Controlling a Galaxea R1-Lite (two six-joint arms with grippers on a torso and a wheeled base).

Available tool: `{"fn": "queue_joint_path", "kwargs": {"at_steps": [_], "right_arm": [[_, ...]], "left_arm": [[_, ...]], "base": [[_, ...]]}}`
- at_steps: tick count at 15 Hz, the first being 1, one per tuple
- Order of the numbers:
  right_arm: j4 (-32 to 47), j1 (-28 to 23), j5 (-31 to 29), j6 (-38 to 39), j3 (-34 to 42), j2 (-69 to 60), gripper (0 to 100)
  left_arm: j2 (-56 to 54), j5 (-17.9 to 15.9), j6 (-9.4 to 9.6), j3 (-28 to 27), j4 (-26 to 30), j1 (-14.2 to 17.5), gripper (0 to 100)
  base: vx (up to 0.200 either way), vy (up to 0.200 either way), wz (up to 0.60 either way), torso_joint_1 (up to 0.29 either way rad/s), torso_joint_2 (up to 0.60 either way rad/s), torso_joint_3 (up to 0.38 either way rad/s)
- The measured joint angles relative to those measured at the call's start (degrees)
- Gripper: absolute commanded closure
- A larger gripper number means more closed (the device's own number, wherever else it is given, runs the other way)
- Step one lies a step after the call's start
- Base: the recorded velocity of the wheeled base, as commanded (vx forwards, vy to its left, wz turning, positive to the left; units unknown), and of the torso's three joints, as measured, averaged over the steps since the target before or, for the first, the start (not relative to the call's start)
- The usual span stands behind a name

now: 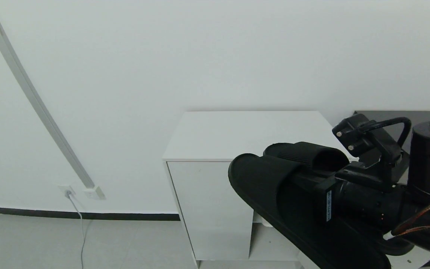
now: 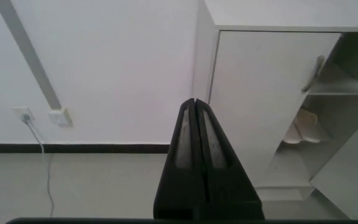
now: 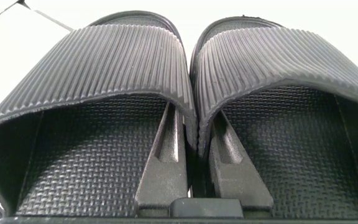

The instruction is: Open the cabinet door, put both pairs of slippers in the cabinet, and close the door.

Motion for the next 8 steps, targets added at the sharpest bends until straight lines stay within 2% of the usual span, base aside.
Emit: {"fn": "queue_joint_path", "kwargs": {"at_steps": [8], "right_arm": [[-0.1, 0.0, 0.1, -0.5, 0.9, 0.0, 100]], "left_arm": [[0.0, 0.0, 0.00, 0.0, 0.0, 0.0, 100]], "base": [[0.000, -0.200, 0.00, 0.001, 0.00, 0.002]]}}
